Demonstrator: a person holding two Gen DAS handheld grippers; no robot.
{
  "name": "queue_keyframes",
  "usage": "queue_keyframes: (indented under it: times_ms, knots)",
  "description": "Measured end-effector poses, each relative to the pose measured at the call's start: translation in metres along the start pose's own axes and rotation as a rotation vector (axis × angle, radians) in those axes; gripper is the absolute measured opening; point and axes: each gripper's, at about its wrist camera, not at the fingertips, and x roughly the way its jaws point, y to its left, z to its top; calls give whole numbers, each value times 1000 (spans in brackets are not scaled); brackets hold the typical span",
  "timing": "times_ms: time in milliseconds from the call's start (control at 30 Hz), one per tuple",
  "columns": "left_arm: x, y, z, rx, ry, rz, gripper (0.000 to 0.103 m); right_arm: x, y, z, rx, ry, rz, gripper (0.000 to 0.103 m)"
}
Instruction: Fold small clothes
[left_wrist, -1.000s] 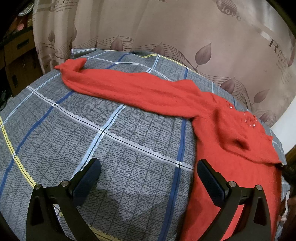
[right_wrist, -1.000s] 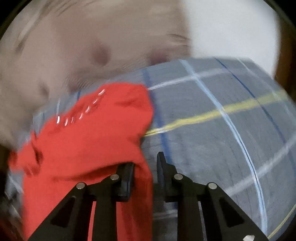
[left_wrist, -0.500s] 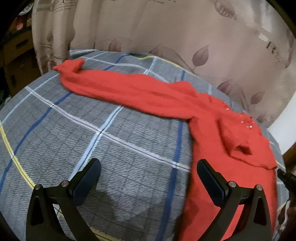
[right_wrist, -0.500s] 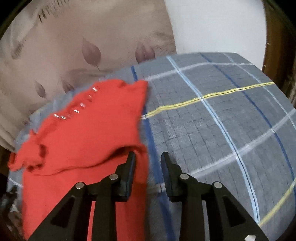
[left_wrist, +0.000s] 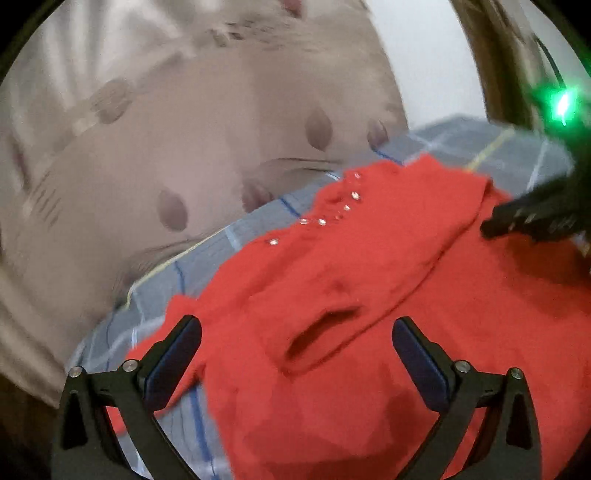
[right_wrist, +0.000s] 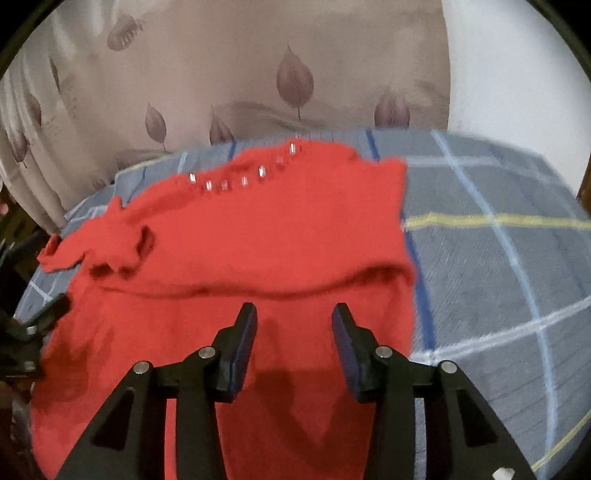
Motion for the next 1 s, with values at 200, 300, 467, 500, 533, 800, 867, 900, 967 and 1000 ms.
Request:
queue_keyframes:
  times_ms: [200, 300, 467, 500, 533, 800, 867, 900, 967, 1000]
  knots:
    - [66, 20, 12, -49, 141, -127, 46, -4, -15, -2, 81, -34, 85, 50]
    - [76, 35, 10, -144, 149, -181, 9, -7, -18, -3, 102, -47, 98, 50]
    - [54, 95, 1, -462, -16, -158, 6, -8, -21, -2, 131, -57, 119, 55]
    - [49, 106, -2, -512, -53, -153, 6, -9, -22, -3, 135, -57, 120, 56]
    - [48, 112, -4, -536, -59, -136, 6, -8, -22, -3, 140, -58, 120, 56]
    - [61, 124, -39, -666, 57, -132, 8, -8, -23, -2, 146, -62, 118, 67]
    - [58, 126, -45, -707, 75, -150, 8, -7, -24, -2, 152, -59, 117, 67]
    - [61, 126, -45, -703, 94, -152, 8, -7, -25, -2, 153, -59, 114, 67]
    - [71, 123, -45, -687, 135, -163, 8, -6, -24, -2, 151, -56, 113, 67]
    - [72, 124, -45, -690, 137, -170, 8, -6, -24, -1, 149, -55, 110, 67]
